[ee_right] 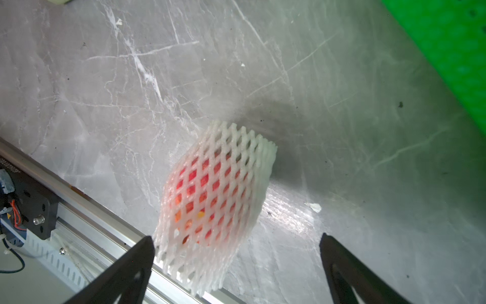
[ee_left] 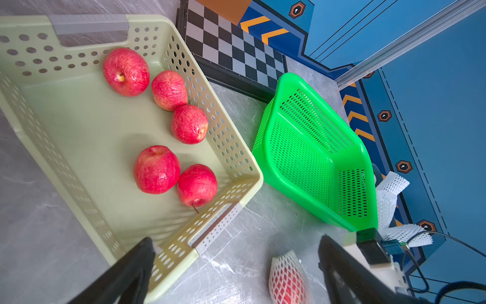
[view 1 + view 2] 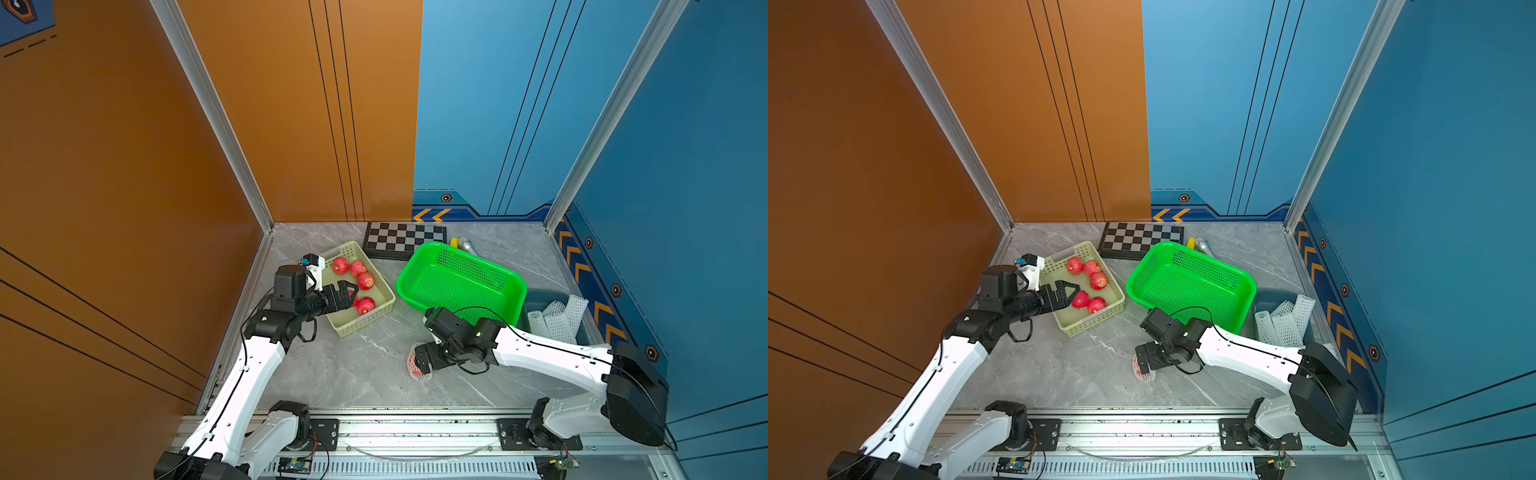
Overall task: Remove foam nets from apples
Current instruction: Remove the foam net from the apple.
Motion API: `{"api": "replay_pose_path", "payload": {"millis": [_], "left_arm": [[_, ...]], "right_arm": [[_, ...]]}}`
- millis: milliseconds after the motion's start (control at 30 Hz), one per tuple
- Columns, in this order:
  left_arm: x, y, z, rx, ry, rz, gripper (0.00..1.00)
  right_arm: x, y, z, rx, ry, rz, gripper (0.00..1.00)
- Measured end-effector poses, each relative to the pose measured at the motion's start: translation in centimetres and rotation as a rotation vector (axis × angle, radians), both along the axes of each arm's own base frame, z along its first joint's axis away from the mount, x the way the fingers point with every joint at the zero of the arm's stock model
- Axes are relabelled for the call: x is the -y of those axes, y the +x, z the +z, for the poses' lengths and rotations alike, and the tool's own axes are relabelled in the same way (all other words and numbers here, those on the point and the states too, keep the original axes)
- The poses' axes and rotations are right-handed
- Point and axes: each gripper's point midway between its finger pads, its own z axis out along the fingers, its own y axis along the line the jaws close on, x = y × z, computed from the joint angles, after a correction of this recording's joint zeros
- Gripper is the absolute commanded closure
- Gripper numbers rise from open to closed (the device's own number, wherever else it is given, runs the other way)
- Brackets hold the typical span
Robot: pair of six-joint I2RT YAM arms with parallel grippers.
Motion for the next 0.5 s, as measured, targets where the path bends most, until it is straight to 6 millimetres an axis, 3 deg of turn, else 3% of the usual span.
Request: {"api": "replay_pose_path", "payload": {"millis": [300,500], "left_arm": [[0.2,0.3,0.7,0.024,-0.031,-0.004,0.02],[0.3,0.3,0.8,0.025,-0.035,-0.008,0.02]], "right_arm": [[-2.0,-1.4,-1.6,-0.062,0.029,-0.004,0.33],[-2.3,-2.5,-2.7,-0.113,0.023,0.021,0.42]]}}
